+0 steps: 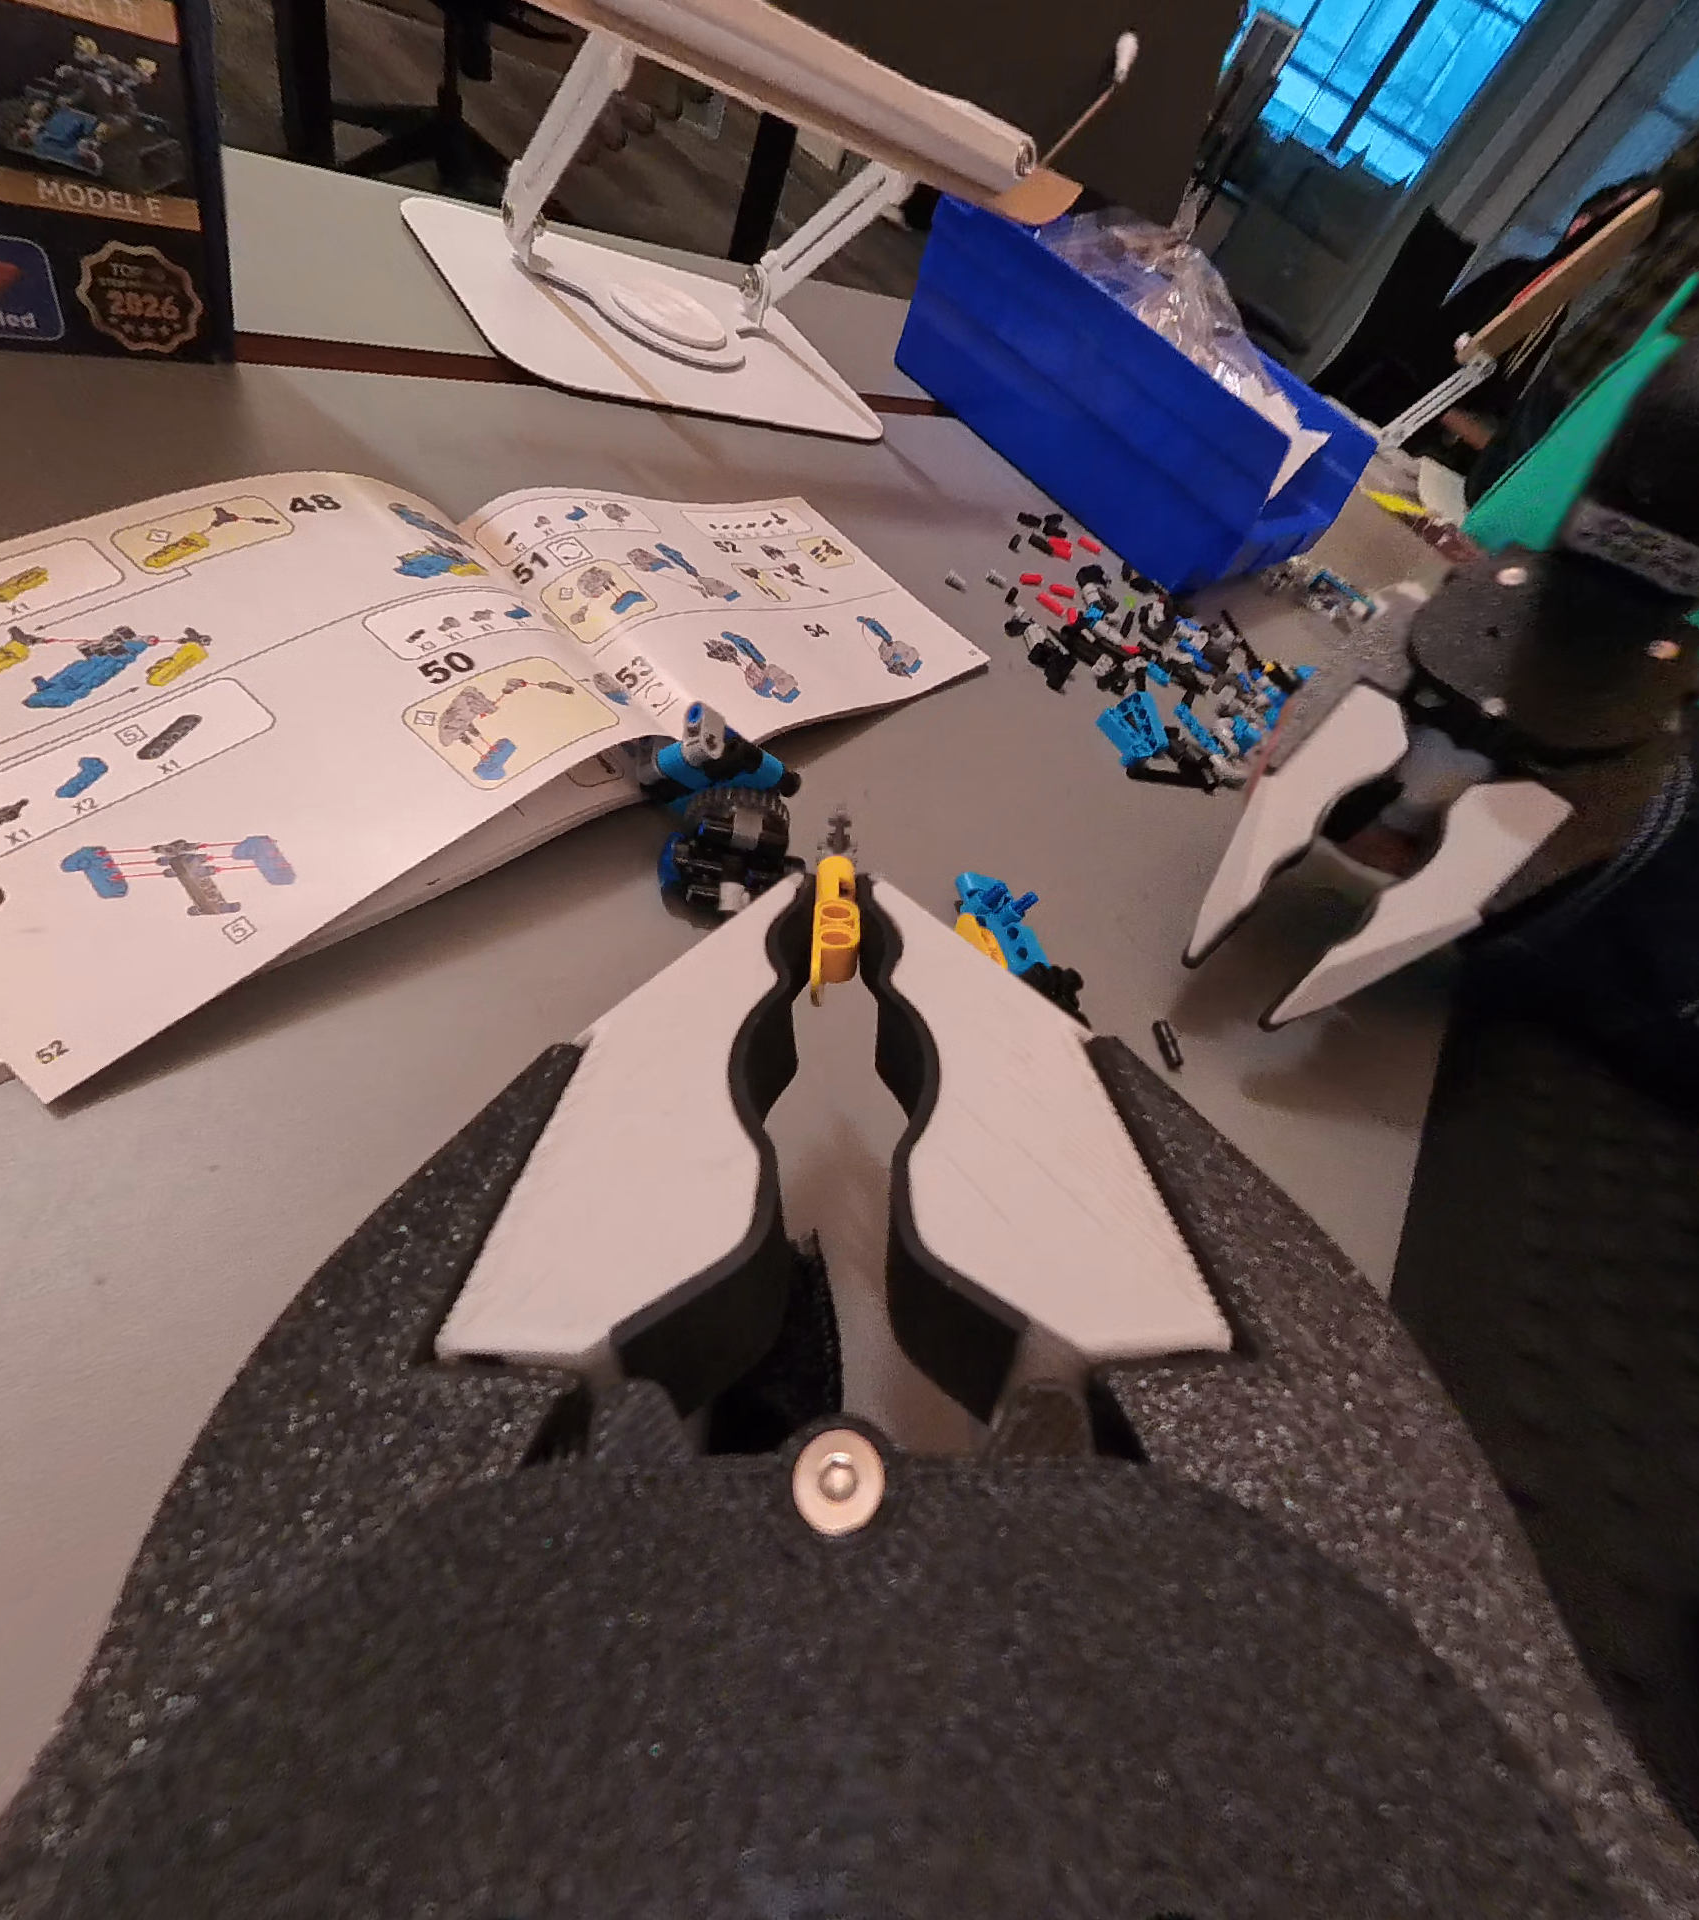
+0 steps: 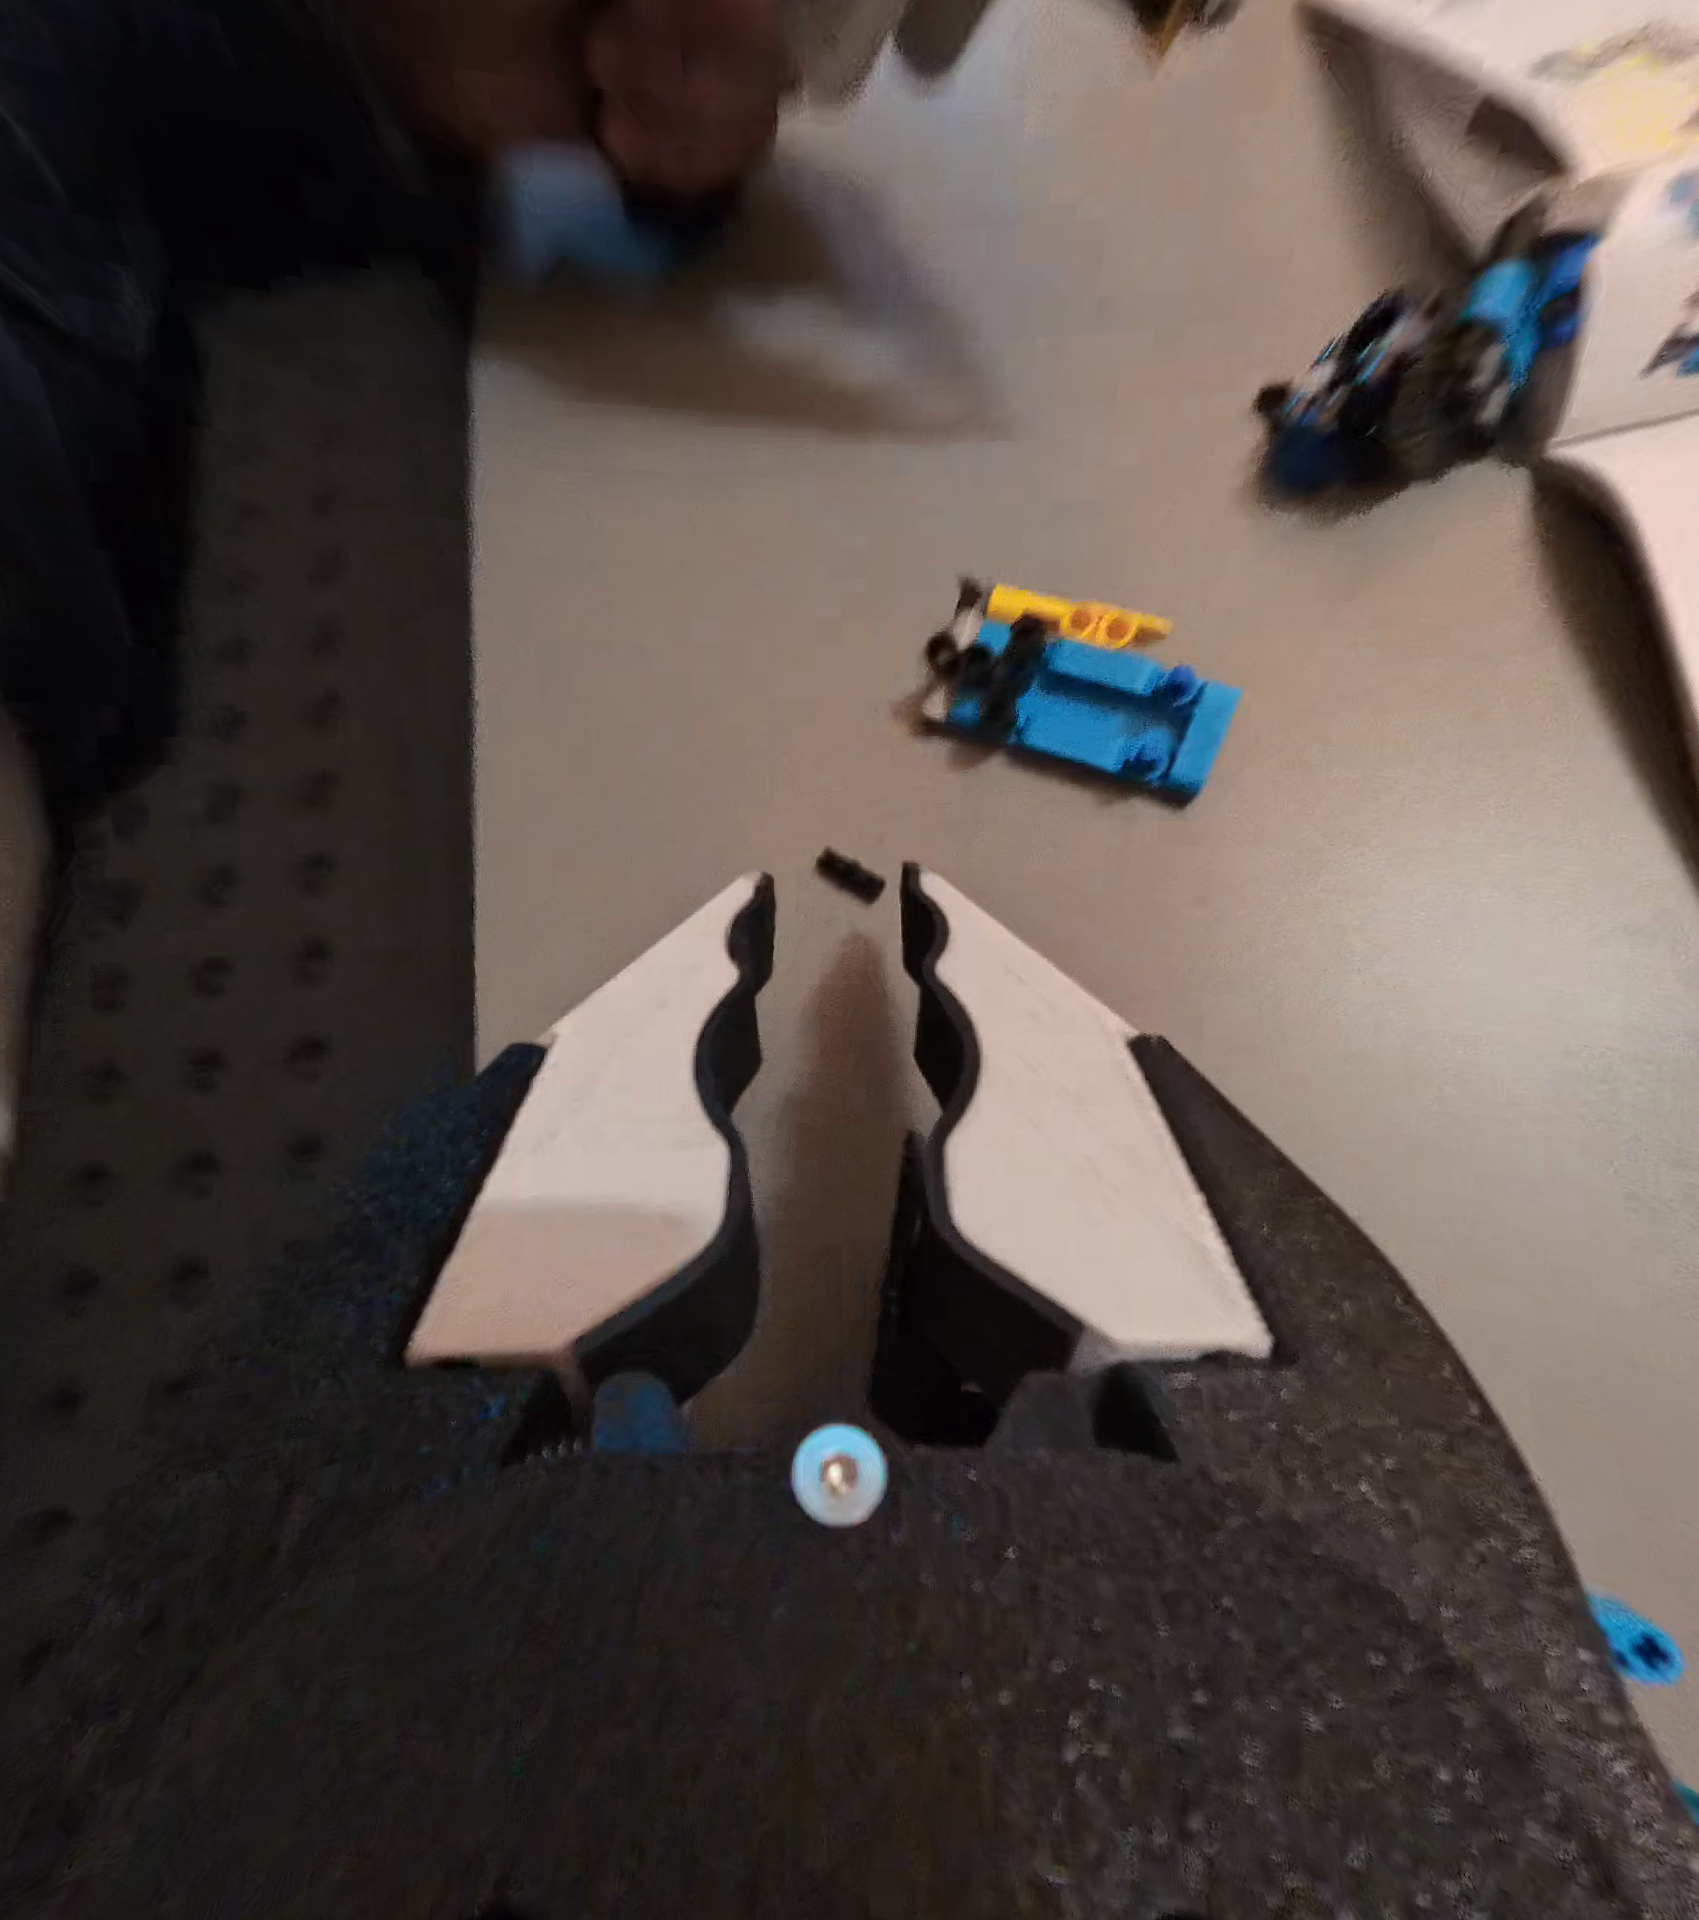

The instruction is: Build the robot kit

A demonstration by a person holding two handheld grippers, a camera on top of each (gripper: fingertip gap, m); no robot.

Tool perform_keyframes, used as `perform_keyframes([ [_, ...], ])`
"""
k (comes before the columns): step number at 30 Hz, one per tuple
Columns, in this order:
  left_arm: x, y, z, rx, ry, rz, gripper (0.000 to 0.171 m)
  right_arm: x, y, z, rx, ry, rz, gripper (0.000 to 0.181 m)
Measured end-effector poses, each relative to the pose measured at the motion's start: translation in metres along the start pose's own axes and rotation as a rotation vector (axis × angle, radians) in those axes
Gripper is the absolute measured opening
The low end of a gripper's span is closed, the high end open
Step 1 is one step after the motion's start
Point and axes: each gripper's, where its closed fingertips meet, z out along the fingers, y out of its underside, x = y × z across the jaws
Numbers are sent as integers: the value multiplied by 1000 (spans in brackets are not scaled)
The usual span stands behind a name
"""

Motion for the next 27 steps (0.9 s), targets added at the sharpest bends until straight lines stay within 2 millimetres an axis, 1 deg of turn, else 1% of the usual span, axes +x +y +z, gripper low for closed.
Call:
perform_keyframes([
  [2,1,2,0,-15,-20,36,7,-1,6,8,-107,97,-115,23],
  [4,1,2,-1,-22,-47,65,7,0,8,12,-194,132,-220,22],
  [8,4,5,-3,-40,-62,84,7,-3,10,20,-353,59,-354,21],
  [11,10,4,-7,-35,-67,123,7,2,12,25,-470,21,-414,19],
  [14,15,4,-10,-26,-77,161,7,-1,15,26,-576,-39,-419,11],
  [16,18,4,-10,-24,-64,161,7,-1,15,26,-616,-36,-427,10],
  [18,21,3,-11,-14,-55,157,7,1,14,27,-629,-13,-402,4],
  [21,24,2,-12,-7,-45,154,7,1,14,26,-560,20,-337,3],
  [23,23,3,-12,-8,-61,169,7,-2,9,26,-443,55,-285,3],
  [24,23,3,-12,-11,-66,175,7,-6,1,25,-341,59,-233,4],
  [25,24,4,-11,-16,-65,176,8,-5,-10,21,-232,81,-170,4],
  [27,29,8,-9,-31,-45,183,7,0,-39,7,34,127,-31,4],
])
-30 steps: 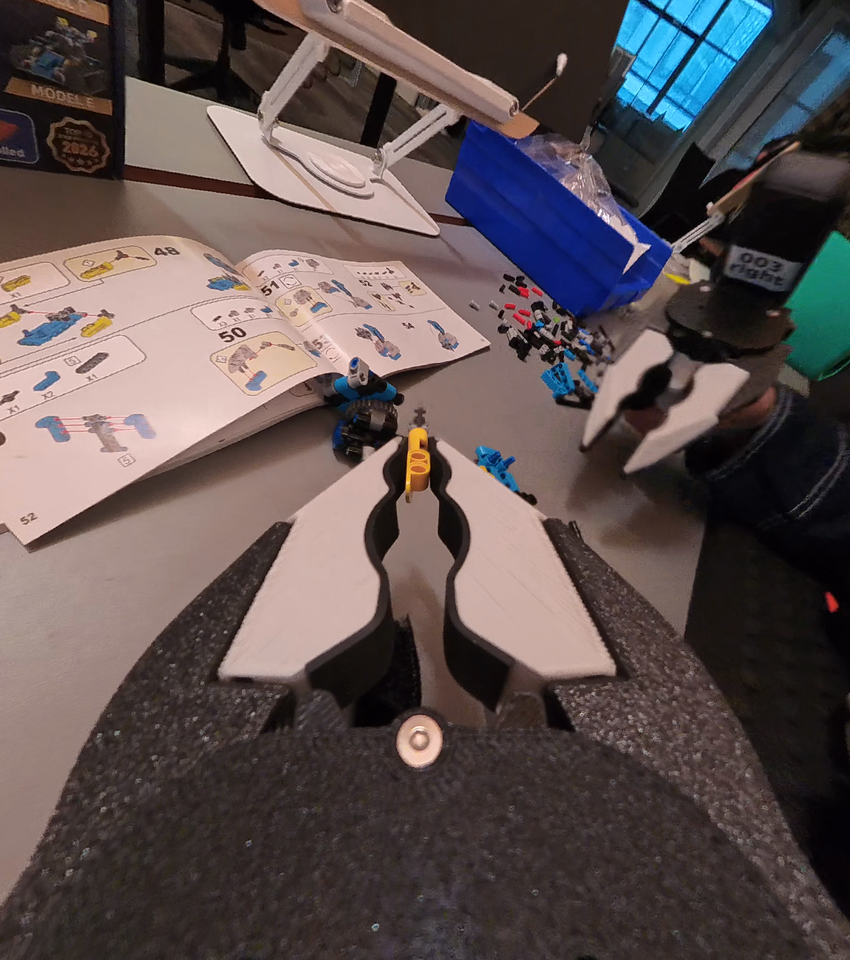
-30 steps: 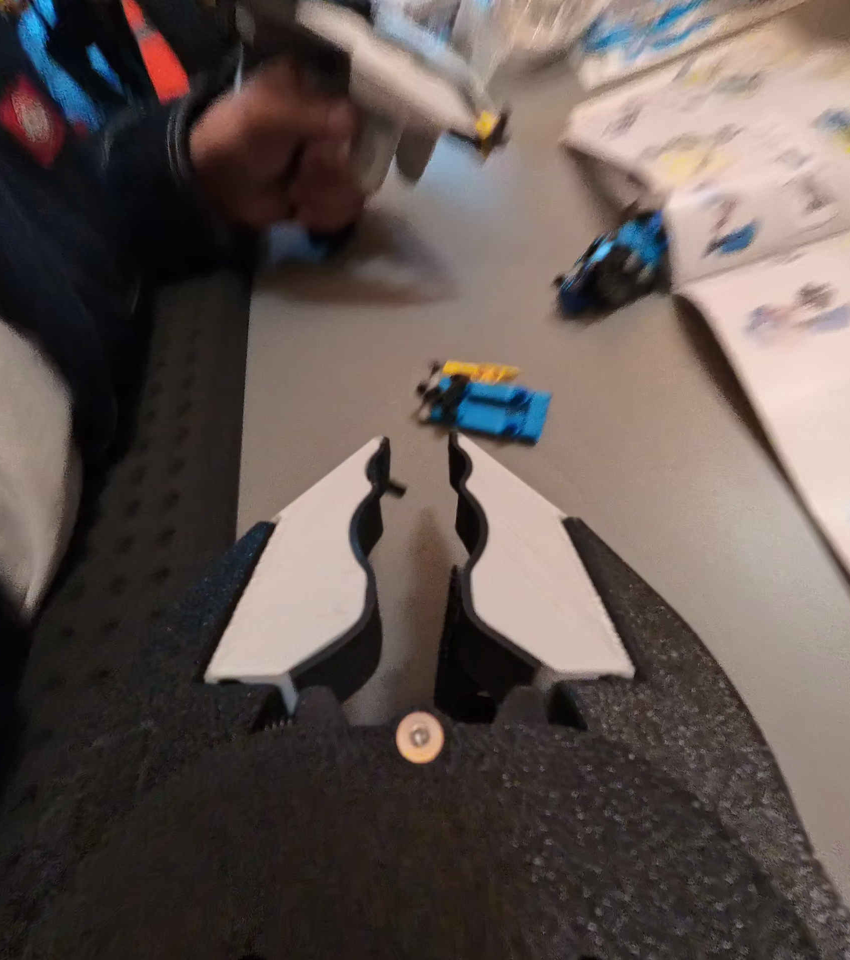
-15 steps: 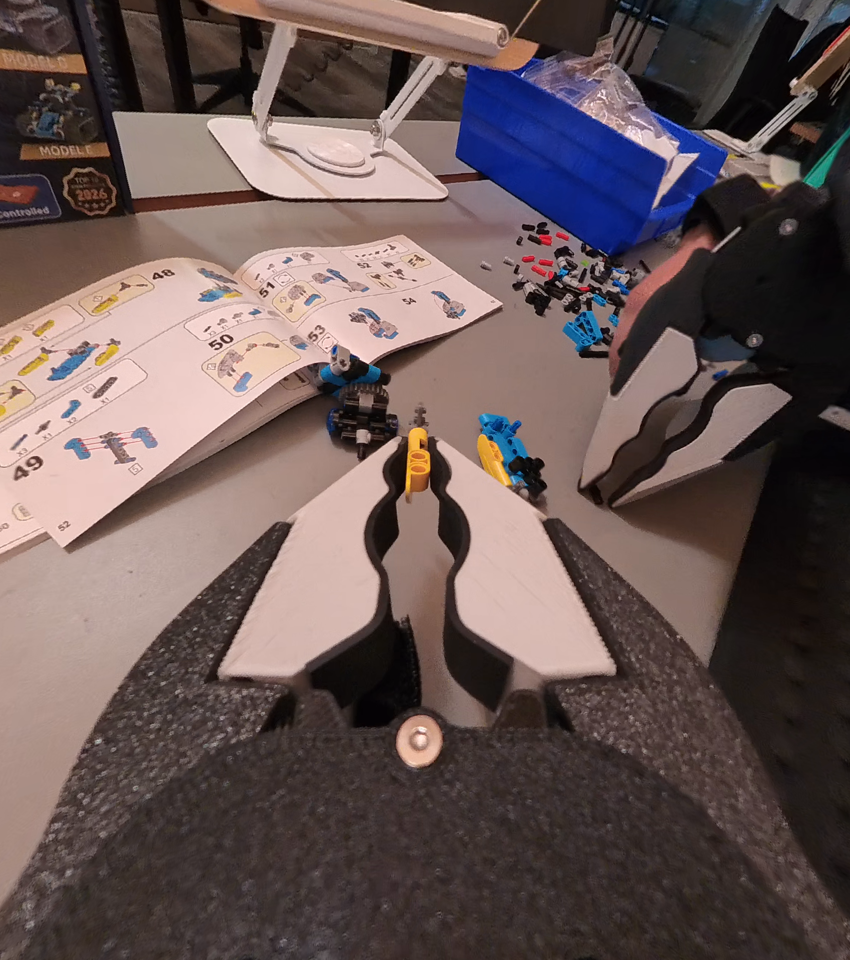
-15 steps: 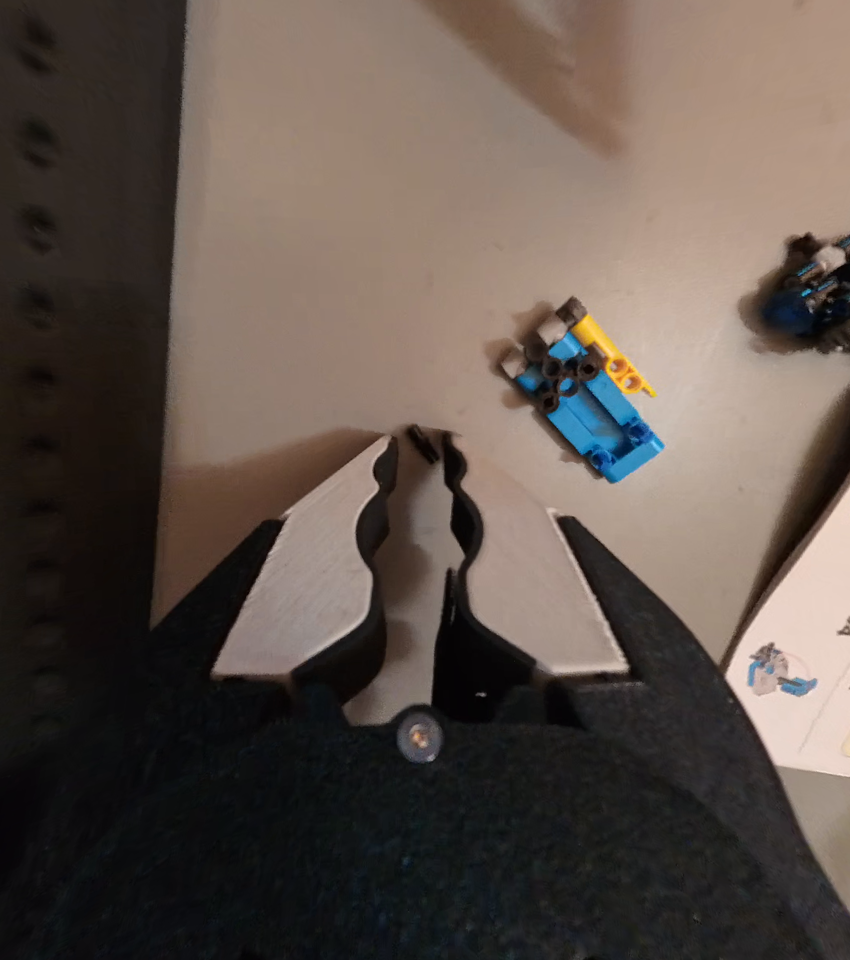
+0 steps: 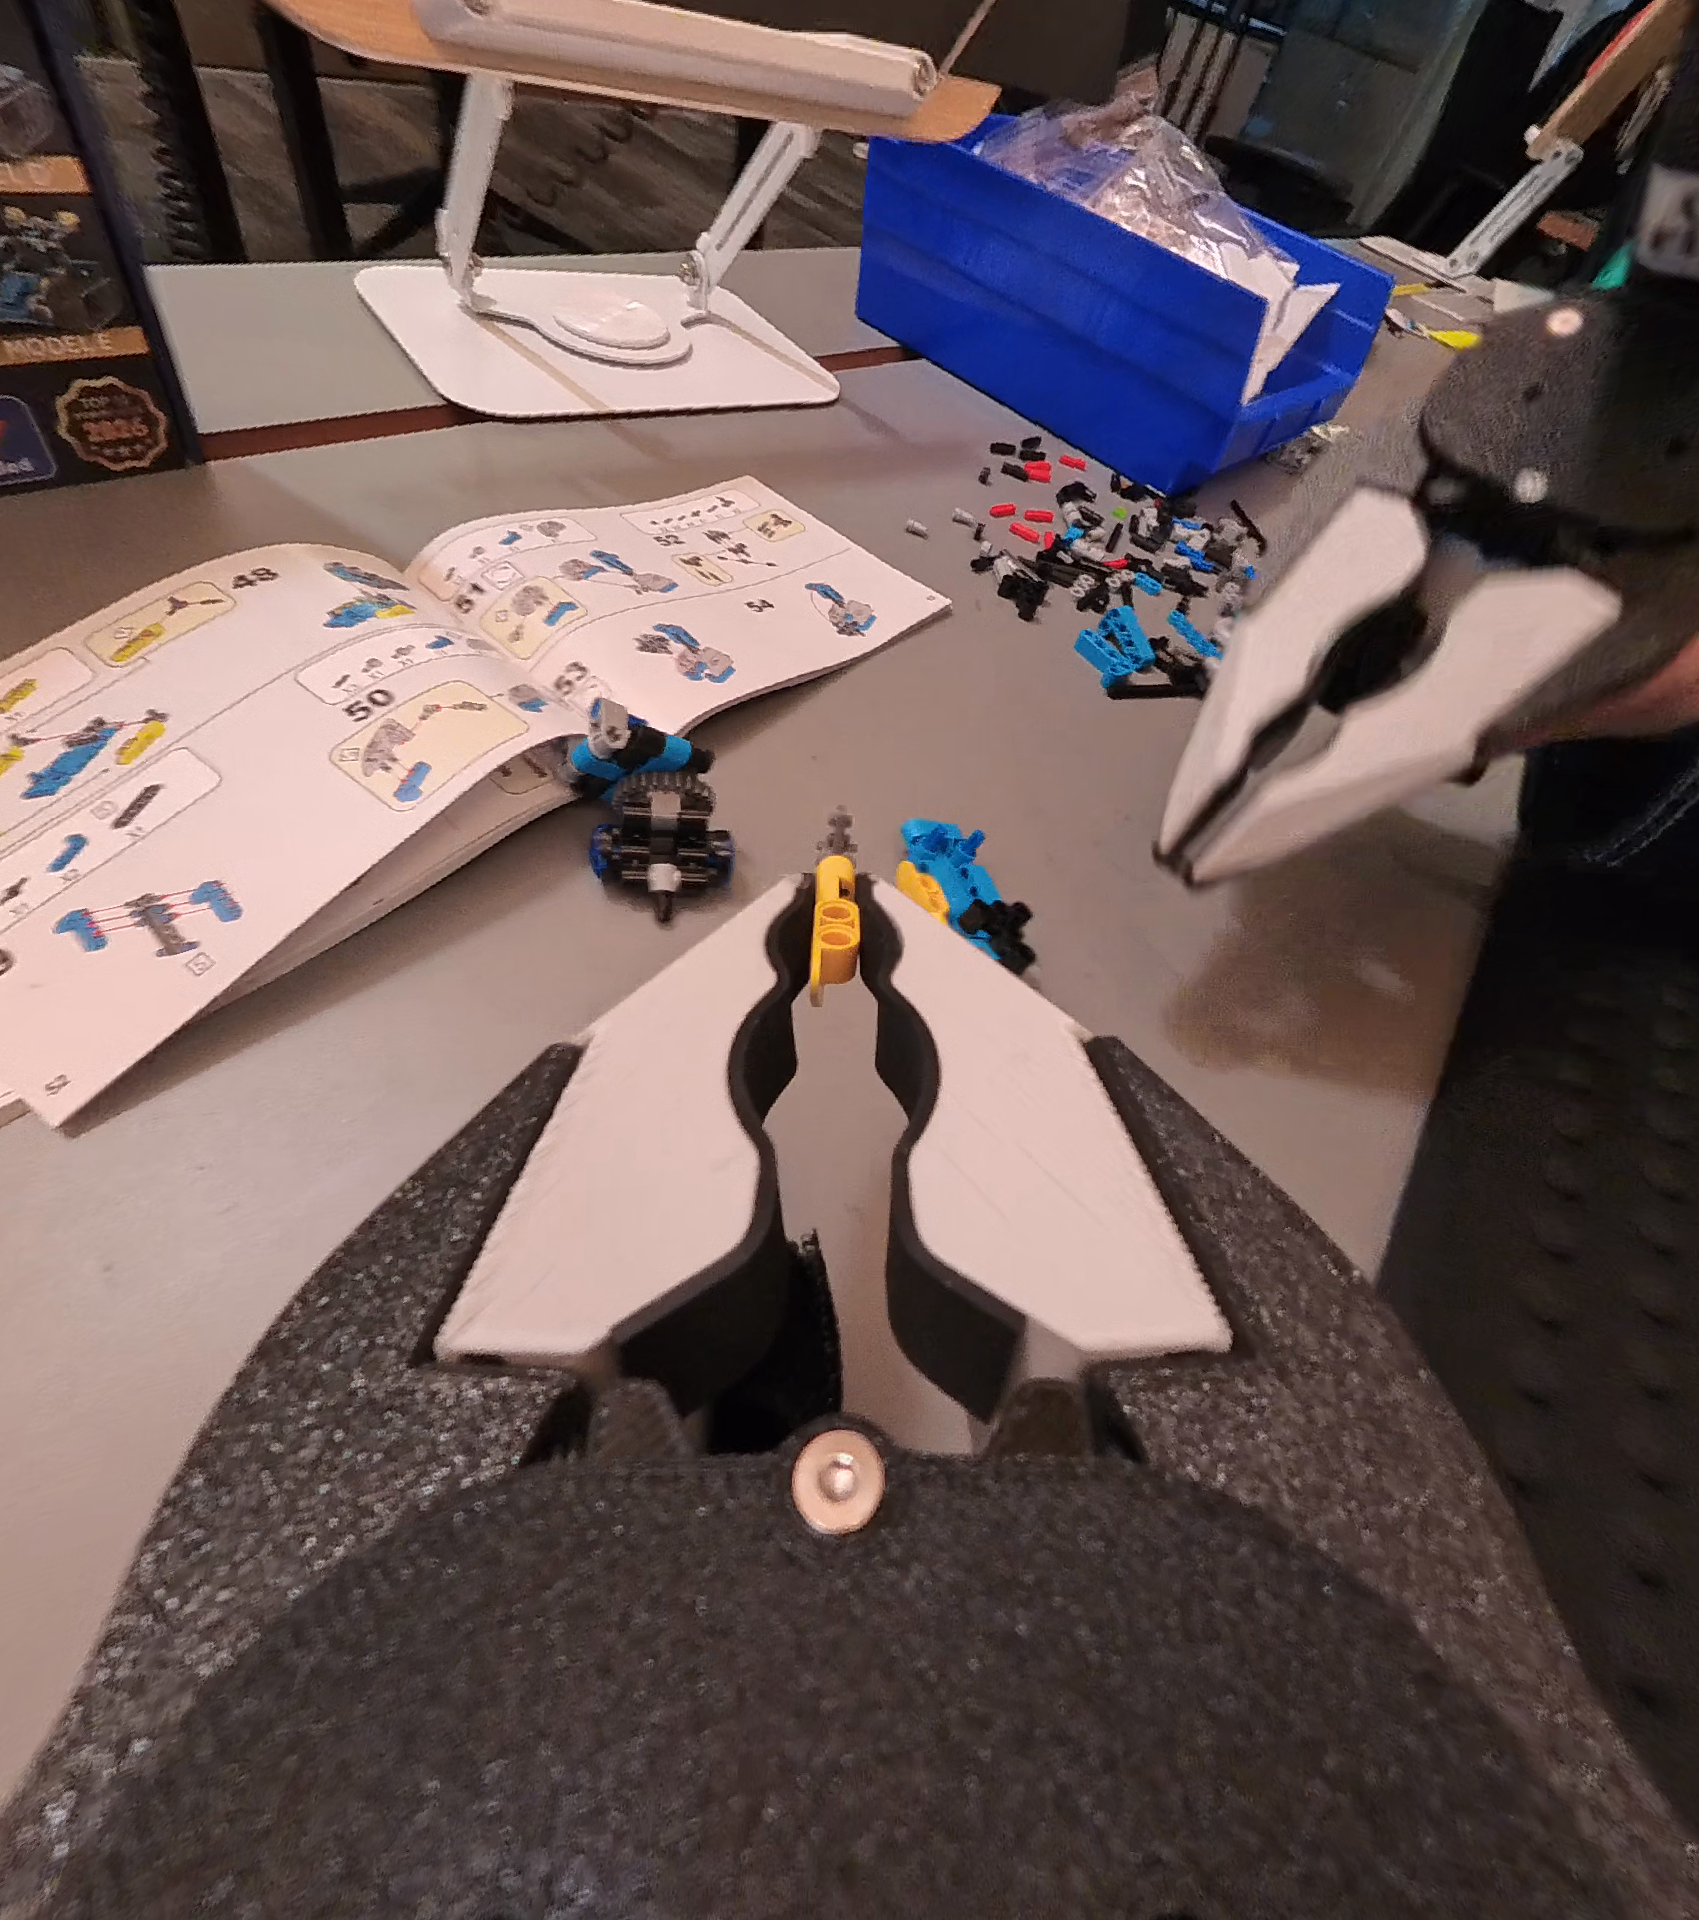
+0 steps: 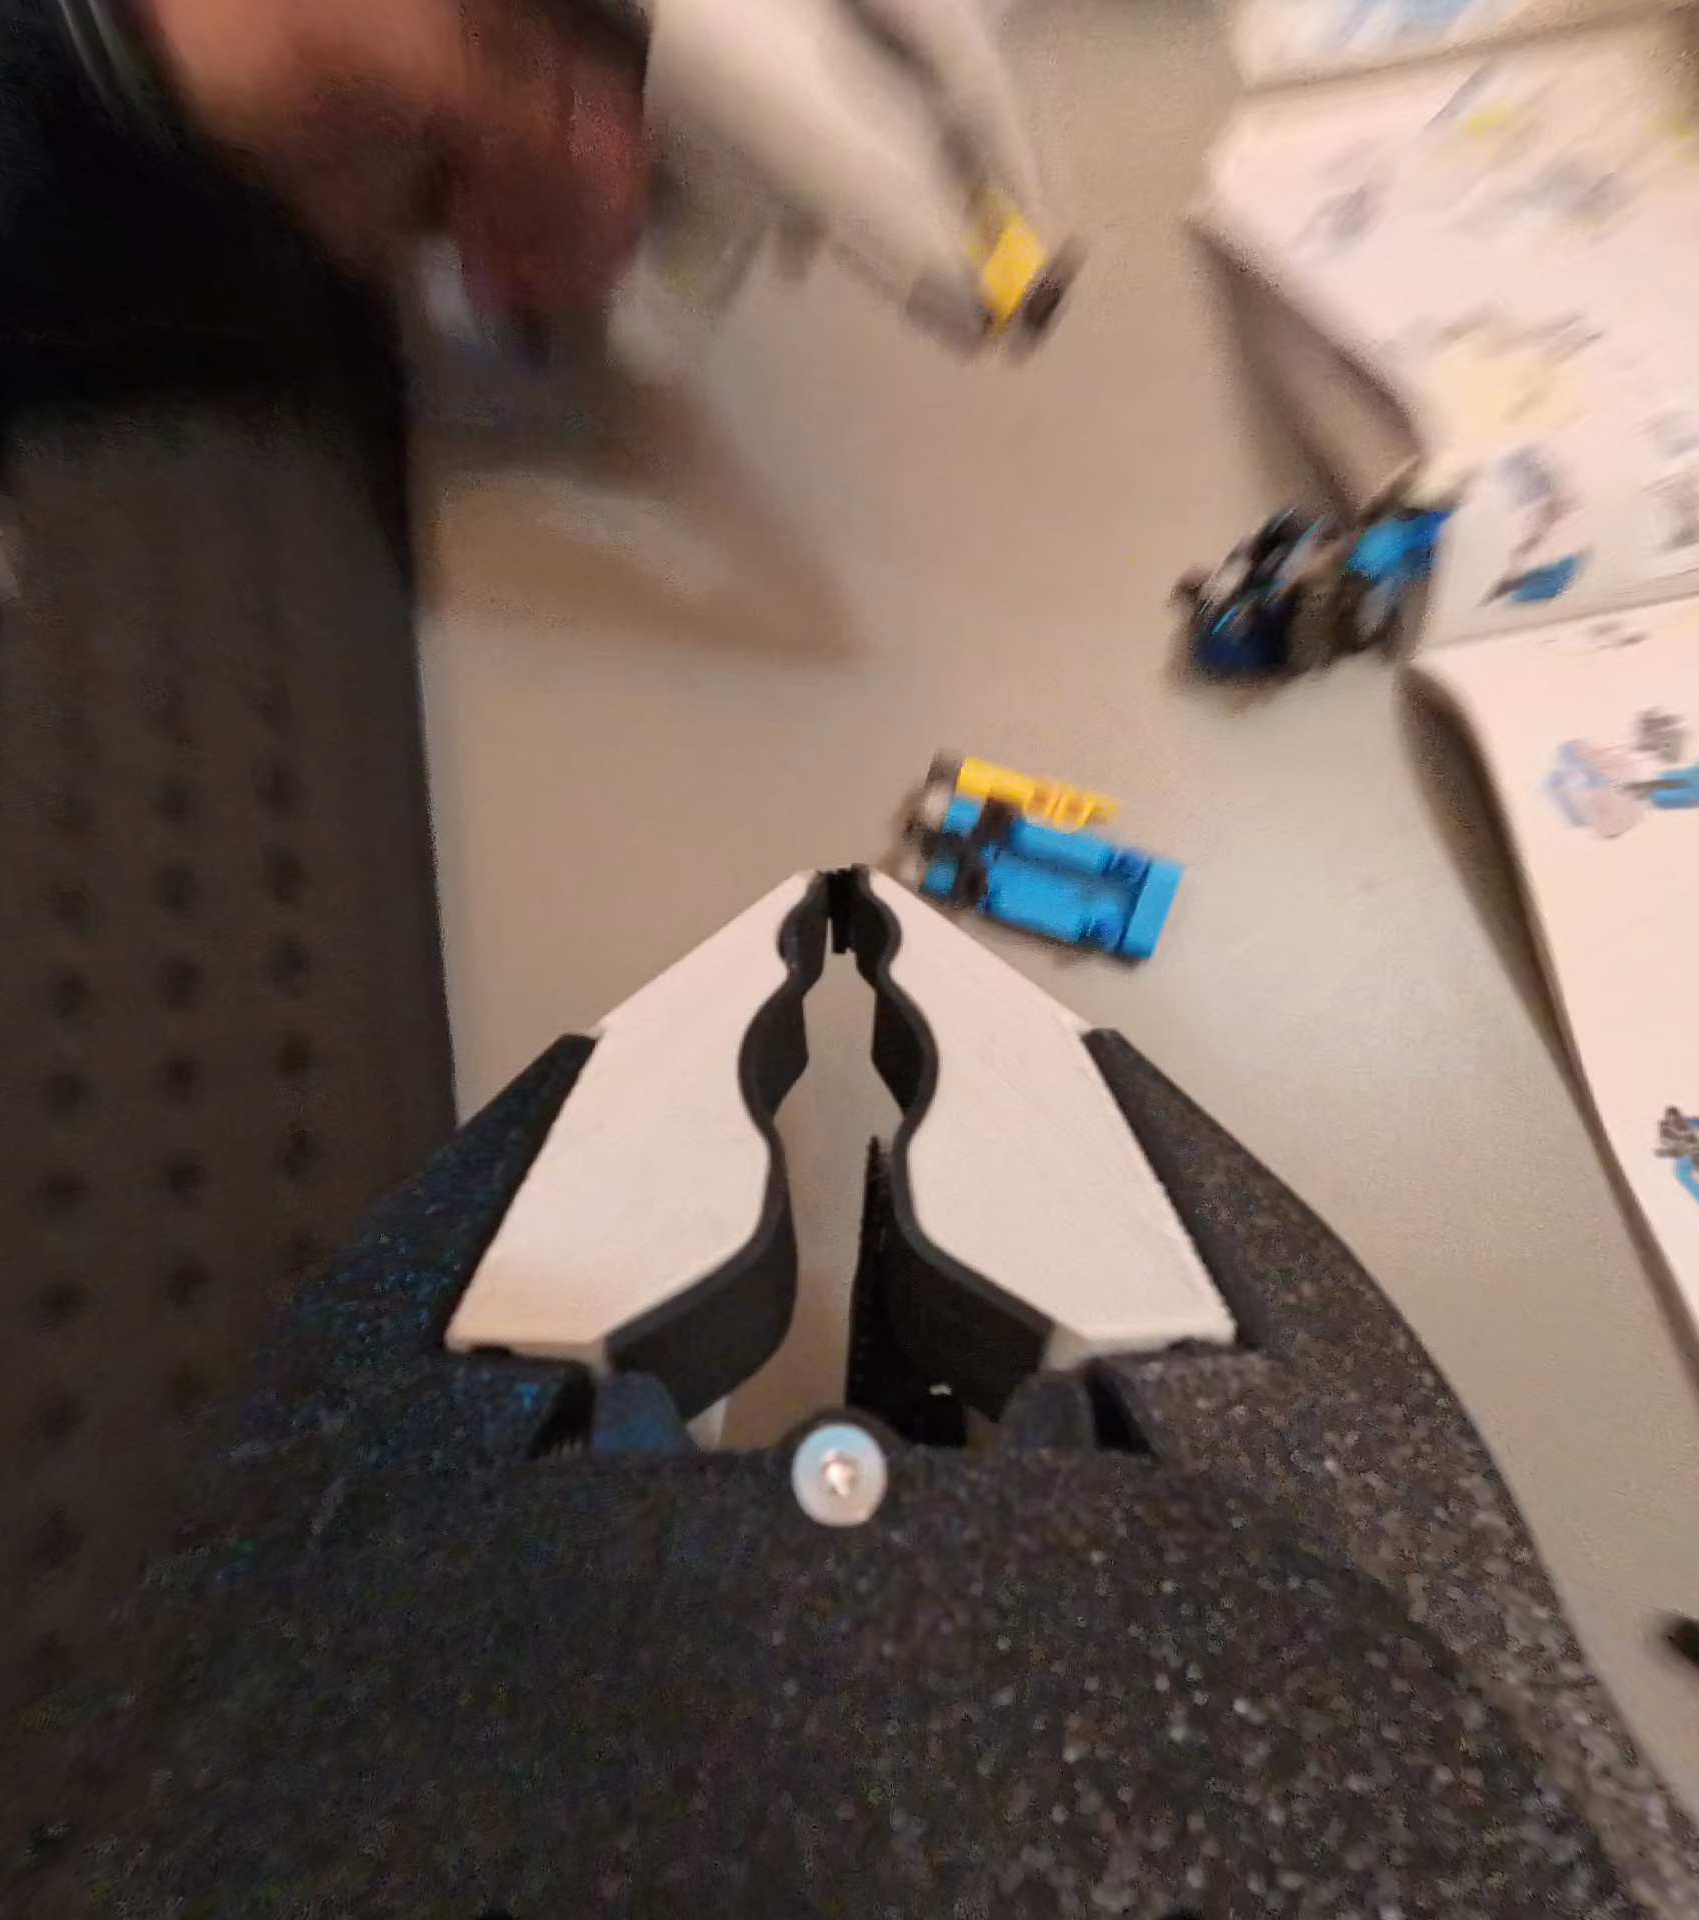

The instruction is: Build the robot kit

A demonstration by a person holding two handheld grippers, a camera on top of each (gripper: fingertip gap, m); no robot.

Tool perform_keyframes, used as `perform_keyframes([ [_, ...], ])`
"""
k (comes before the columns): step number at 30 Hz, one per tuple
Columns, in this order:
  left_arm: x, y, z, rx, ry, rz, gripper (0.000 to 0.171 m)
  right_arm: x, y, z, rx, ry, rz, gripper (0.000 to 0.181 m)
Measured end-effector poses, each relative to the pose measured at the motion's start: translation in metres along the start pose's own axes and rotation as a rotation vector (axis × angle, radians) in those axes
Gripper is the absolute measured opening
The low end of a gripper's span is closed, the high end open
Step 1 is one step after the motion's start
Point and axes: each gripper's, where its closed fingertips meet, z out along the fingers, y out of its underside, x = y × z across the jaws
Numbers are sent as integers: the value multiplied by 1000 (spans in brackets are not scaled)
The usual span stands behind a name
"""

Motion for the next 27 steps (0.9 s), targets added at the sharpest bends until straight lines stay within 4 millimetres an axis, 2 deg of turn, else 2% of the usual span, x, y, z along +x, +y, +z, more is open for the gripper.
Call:
perform_keyframes([
  [3,21,-3,4,10,92,-15,8,5,-56,-27,469,-90,262,4],
  [5,26,-4,5,16,121,-48,8,18,-66,-31,618,-110,359,4],
  [7,24,1,6,-4,119,-64,8,36,-56,-23,612,-59,402,4],
  [9,22,6,9,-29,125,-87,7,47,-42,-9,511,-24,435,4],
  [10,26,6,10,-34,146,-87,7,47,-44,-6,528,-39,453,4],
  [12,36,4,12,-31,193,-76,7,36,-63,-6,593,-144,506,4],
  [14,44,0,13,-14,229,-77,7,28,-80,1,632,-172,499,4],
  [17,44,-9,10,29,263,-120,7,24,-106,-12,779,-189,511,3],
  [23,46,-17,5,69,291,-133,7,18,-100,4,700,-177,491,4],
  [27,36,-15,4,68,242,-139,7,19,-97,-1,704,-160,484,4],
])
